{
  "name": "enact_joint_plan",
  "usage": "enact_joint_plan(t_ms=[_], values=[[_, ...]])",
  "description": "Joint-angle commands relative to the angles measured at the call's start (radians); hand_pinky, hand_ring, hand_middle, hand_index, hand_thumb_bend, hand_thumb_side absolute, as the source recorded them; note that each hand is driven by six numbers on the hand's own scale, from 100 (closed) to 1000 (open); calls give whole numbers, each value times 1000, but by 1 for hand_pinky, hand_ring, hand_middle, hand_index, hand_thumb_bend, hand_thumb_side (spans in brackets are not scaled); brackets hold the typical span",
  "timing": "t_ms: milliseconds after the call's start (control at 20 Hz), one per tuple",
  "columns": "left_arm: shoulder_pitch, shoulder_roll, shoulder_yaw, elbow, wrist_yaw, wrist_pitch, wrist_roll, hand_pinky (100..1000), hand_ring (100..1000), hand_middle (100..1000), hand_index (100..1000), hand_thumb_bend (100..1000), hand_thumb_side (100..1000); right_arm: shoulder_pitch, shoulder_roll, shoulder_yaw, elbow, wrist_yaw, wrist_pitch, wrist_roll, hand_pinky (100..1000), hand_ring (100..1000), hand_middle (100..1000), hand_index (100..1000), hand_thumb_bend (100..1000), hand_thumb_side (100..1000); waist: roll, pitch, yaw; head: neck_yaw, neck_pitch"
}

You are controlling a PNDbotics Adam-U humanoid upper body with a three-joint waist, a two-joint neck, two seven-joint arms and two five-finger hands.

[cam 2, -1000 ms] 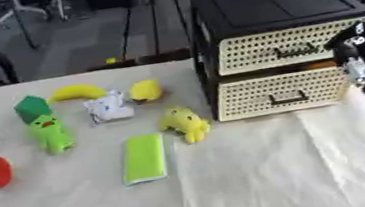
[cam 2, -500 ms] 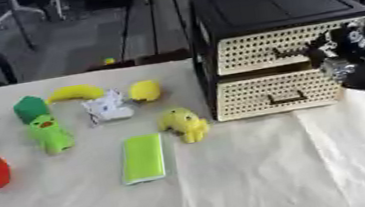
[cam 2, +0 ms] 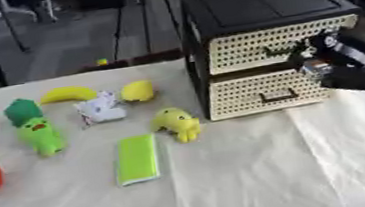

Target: Pick up objects from table and place into drawer.

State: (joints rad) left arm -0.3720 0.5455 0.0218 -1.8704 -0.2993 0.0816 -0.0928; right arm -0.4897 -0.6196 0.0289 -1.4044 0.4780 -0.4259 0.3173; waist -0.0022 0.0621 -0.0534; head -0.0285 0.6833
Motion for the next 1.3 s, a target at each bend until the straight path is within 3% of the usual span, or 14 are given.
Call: enact_joint_plan(t_ms=[50,750,1300], values=[[-17,16,5,-18,5,-2,-2,603,561,553,661,509,751,-37,-9,6,38,28,-11,-3,100,100,100,683,144,917,1,-13,3,-5,2],[-21,9,3,-20,7,-3,-6,603,561,554,661,510,752,-134,57,37,271,148,-47,-29,100,100,100,683,128,944,13,-13,10,-12,4],[-20,7,3,-20,8,-3,-6,603,562,554,661,509,752,-157,80,40,380,227,-62,-54,100,100,100,685,126,965,15,-13,14,-14,5]])
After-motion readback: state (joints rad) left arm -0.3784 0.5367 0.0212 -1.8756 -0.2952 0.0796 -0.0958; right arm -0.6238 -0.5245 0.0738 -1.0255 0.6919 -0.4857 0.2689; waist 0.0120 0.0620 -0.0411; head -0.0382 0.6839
